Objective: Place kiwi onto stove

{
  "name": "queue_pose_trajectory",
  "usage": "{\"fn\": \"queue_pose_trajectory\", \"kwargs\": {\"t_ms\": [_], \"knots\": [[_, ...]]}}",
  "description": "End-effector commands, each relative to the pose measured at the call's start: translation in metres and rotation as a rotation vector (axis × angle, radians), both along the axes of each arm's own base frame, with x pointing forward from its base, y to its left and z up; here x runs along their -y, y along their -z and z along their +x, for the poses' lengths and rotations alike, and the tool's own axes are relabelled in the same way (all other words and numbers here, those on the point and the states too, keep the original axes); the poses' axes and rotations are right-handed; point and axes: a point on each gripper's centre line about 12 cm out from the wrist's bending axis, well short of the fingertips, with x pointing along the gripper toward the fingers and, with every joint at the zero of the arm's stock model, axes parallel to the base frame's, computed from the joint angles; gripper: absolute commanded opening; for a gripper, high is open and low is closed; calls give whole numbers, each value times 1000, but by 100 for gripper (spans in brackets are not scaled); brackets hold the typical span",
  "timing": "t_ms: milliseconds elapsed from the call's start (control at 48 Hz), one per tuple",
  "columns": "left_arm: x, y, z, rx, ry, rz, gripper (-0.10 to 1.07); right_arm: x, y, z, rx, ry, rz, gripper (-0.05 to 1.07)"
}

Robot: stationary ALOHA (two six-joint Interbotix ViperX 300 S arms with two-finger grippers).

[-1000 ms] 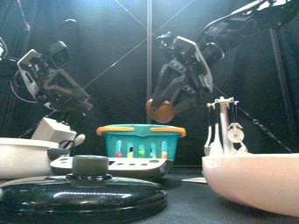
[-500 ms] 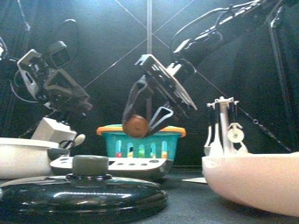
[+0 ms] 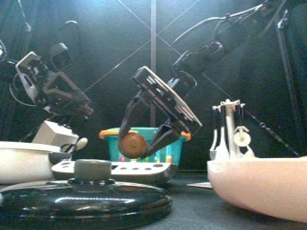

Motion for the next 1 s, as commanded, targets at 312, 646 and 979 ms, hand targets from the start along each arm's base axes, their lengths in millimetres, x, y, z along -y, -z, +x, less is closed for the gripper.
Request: {"fn": "queue_pose_trajectory", "kwargs": {"t_ms": [312, 646, 979], "knots": [[1, -1, 0, 5, 5, 4, 76, 8, -13, 8, 40, 19, 4, 89], [1, 0, 0, 2, 6, 4, 76, 13, -12, 6, 25, 8, -27, 91], [1, 2, -2, -3, 6, 3, 76, 14, -12, 6, 13, -11, -63, 91]]}}
